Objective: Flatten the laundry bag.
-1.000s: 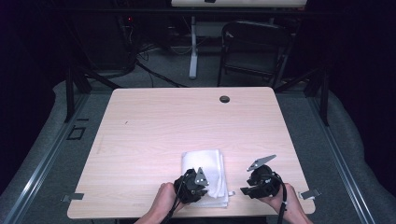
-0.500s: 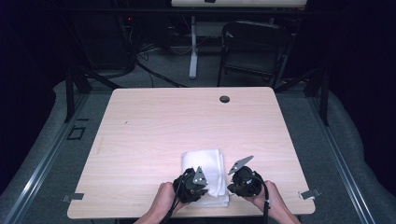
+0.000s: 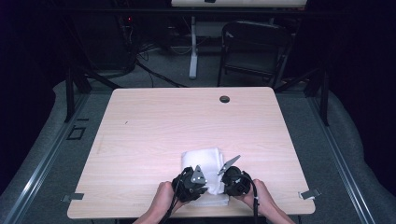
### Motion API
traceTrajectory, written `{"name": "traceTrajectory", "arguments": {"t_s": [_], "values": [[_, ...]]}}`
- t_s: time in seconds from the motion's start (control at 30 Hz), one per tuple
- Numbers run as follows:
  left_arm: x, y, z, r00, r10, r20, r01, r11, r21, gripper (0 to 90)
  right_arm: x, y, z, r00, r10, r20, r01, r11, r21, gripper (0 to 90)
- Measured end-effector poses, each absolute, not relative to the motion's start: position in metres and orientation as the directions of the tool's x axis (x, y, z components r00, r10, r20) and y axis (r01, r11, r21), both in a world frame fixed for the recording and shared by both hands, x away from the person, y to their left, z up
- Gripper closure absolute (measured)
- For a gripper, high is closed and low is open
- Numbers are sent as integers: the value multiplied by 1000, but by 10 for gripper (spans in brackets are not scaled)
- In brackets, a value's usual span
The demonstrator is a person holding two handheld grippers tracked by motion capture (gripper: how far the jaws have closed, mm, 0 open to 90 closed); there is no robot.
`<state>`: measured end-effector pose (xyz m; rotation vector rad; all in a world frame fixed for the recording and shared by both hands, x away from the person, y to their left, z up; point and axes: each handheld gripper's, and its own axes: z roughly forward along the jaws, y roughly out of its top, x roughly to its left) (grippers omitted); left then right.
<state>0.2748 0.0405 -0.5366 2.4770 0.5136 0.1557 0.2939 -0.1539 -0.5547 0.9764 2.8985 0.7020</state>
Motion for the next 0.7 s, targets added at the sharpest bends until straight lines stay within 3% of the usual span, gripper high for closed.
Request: {"name": "traceTrajectory", "arguments": {"t_s": [0.7], "values": [[275,60,-521,873,488,12,374,-684,627,804,294,-154,-556,-799,586,132,581,698,420,900]]}}
